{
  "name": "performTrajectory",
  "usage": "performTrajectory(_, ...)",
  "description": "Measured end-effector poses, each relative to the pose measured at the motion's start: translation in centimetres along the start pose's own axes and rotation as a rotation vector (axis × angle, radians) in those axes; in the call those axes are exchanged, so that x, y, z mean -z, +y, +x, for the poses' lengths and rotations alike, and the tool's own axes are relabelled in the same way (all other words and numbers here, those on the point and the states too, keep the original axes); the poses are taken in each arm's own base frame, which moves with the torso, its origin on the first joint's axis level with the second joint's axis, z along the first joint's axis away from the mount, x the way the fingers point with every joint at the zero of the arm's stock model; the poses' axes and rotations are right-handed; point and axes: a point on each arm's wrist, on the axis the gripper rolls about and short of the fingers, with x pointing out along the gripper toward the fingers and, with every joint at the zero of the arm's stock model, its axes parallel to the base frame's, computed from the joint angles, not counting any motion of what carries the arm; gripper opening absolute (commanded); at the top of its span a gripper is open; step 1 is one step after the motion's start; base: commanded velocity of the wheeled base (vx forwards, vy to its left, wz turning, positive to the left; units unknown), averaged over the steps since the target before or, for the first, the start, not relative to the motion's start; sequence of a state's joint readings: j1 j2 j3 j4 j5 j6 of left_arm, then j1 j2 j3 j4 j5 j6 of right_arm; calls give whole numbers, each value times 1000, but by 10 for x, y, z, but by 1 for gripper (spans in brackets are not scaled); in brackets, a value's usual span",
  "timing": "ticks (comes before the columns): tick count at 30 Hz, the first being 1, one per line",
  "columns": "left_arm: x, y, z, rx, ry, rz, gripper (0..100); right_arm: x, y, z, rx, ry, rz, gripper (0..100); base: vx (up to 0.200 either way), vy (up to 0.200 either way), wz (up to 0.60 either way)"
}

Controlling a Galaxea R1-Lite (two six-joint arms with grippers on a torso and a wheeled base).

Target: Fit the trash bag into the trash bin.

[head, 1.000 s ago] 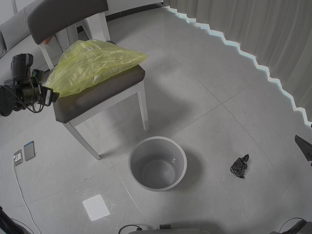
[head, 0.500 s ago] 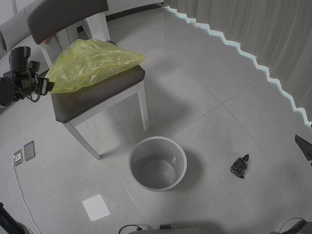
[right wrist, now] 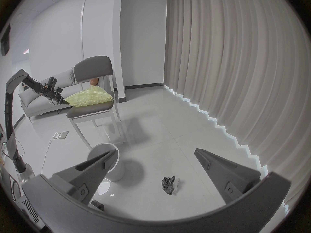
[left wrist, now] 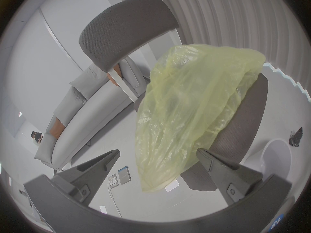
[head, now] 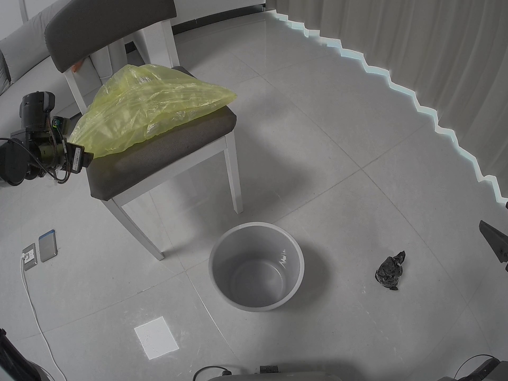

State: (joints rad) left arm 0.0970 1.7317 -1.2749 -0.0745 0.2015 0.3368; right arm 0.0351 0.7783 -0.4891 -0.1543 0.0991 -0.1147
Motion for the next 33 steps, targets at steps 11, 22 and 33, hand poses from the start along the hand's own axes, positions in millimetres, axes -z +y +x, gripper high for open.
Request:
performTrajectory(11, -3, 6, 3, -33, -54, -16, 100, 1, 0, 0, 0, 4, 1, 100, 0, 0, 0)
performTrajectory(22, -8, 20, 3, -69, -74, -36, 100, 2, 0, 0, 1, 6, 1, 100, 0, 0, 0)
performTrajectory(33, 1, 19, 8, -58, -52, -32, 0, 3, 0, 1, 0, 11, -2, 100, 0, 0, 0)
